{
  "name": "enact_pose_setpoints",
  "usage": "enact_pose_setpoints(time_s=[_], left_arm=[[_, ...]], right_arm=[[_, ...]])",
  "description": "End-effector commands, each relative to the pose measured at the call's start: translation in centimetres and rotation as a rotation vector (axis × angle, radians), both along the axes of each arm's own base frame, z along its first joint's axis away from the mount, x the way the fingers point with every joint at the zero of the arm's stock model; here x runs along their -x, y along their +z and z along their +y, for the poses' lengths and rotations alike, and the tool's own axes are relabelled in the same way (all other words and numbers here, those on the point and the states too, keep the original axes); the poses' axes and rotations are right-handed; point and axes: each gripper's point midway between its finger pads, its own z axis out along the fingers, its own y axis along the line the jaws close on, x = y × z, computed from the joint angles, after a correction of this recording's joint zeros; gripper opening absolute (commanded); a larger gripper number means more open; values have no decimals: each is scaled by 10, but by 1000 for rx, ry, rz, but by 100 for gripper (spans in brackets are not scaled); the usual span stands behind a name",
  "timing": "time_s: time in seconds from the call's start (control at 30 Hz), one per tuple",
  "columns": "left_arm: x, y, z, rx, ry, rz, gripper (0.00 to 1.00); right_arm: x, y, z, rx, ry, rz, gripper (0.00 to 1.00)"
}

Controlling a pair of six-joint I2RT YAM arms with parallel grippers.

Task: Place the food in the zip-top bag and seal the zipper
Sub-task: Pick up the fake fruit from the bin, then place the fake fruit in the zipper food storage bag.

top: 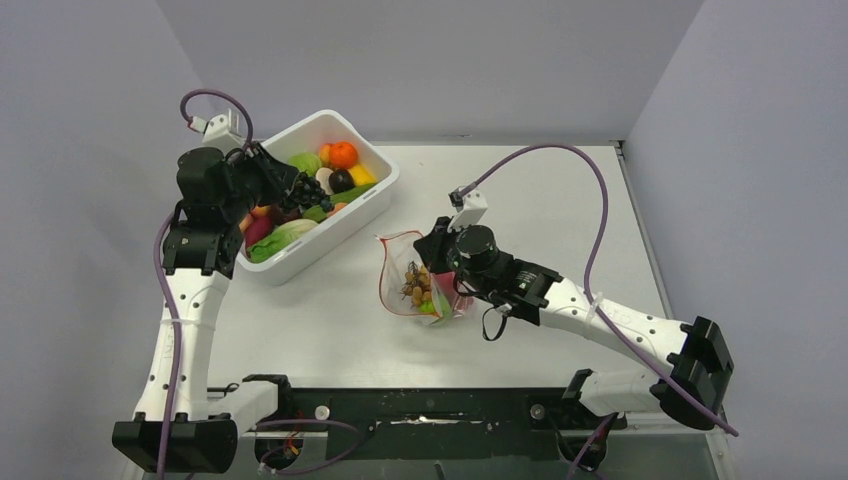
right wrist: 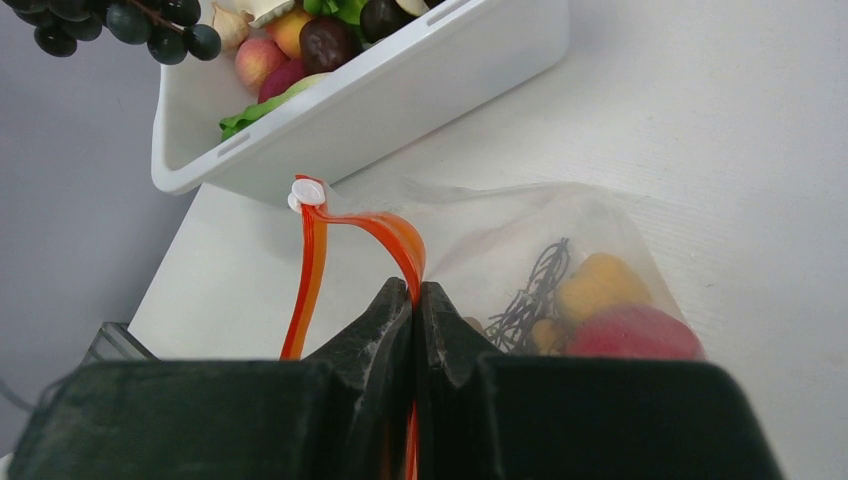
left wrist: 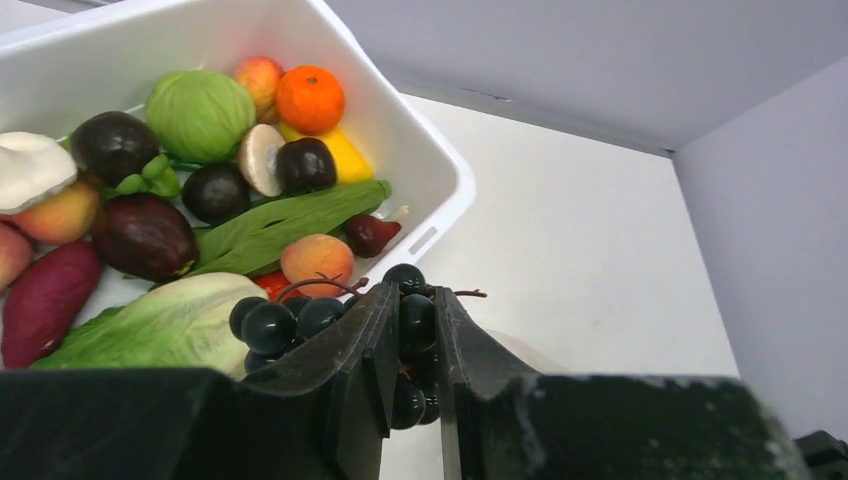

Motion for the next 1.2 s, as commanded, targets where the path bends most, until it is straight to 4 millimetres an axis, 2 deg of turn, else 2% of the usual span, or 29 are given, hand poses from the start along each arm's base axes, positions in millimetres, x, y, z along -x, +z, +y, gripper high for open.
enact_pose_setpoints(time_s=[0.0, 0.07, 0.23, 0.43, 0.67, 0.87, 1.17], left_arm=[[18, 53, -23, 81, -95, -141, 17], [24, 62, -31, 116, -131, -165, 16], [40, 68, -53, 212, -228, -196, 16], [52, 67, -68, 277, -299, -189, 15], [71, 64, -95, 426, -440, -185, 15], [81, 33, -111, 478, -500, -121, 15], [95, 4, -133, 552, -562, -78, 15]], right_arm=[[-10, 47, 15, -124, 1, -74, 0], [-12, 48, 17, -130, 2, -72, 0], [-22, 46, 21, -133, -7, -57, 0], [-29, 51, 30, -156, 9, -50, 0], [-40, 53, 36, -178, -4, -42, 0], [-49, 55, 40, -200, -6, -33, 0], [-51, 58, 50, -226, 16, -22, 0]])
